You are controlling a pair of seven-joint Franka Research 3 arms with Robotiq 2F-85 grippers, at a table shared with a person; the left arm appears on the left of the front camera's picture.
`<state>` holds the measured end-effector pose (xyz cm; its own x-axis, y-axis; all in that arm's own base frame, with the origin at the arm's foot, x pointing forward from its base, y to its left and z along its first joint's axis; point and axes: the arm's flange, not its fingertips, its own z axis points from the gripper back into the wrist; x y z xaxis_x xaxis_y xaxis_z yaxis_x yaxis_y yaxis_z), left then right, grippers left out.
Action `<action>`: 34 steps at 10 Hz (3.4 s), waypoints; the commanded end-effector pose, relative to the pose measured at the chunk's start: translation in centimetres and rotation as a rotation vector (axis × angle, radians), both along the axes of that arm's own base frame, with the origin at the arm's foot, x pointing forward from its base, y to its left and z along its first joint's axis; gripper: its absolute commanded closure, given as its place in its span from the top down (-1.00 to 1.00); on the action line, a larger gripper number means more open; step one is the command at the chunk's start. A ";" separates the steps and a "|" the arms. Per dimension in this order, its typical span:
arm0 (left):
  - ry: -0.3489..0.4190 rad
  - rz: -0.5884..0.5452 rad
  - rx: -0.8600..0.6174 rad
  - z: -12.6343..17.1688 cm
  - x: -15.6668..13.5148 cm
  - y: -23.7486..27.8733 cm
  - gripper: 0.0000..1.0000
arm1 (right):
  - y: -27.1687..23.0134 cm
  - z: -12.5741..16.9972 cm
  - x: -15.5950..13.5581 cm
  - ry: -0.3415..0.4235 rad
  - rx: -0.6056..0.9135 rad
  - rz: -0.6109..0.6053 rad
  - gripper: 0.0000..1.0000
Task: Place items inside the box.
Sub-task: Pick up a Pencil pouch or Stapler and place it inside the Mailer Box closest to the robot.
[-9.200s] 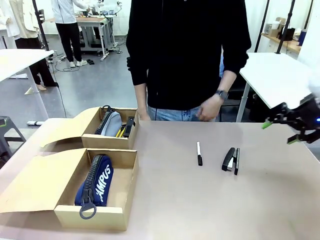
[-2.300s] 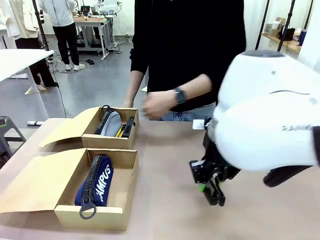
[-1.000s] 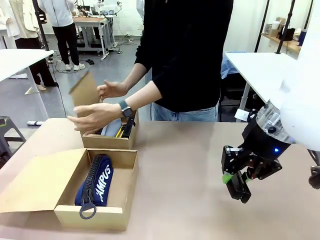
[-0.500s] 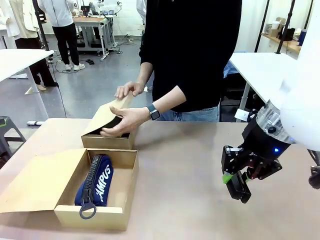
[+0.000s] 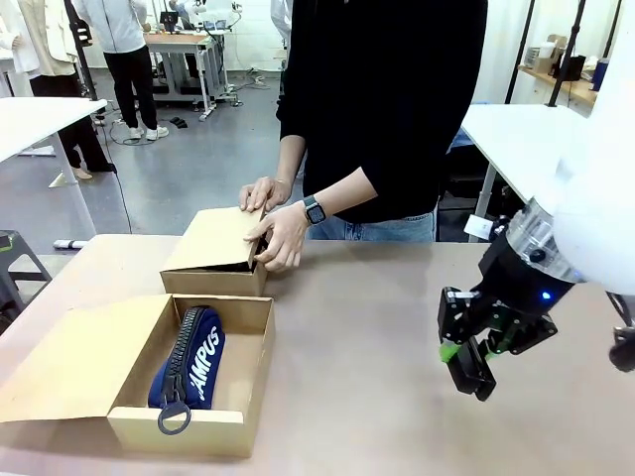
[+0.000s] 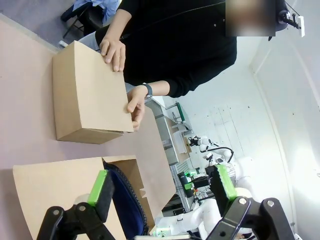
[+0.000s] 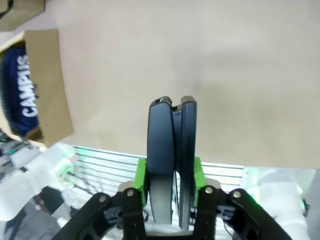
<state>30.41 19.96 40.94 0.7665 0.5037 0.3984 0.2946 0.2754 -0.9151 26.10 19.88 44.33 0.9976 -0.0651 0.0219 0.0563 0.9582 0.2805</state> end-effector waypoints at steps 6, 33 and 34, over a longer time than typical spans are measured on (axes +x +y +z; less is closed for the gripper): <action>-0.029 0.005 -0.010 0.0 0.0 -0.1 1.00 | 2.7 0.8 2.4 0.014 0.058 0.020 -0.17; -0.029 0.005 -0.010 0.0 0.0 -0.1 1.00 | 31.3 -4.6 2.4 -0.091 0.164 -0.031 1.00; -0.029 0.005 -0.010 0.0 0.0 -0.1 1.00 | 31.0 -4.5 2.4 -0.097 0.178 -0.035 1.00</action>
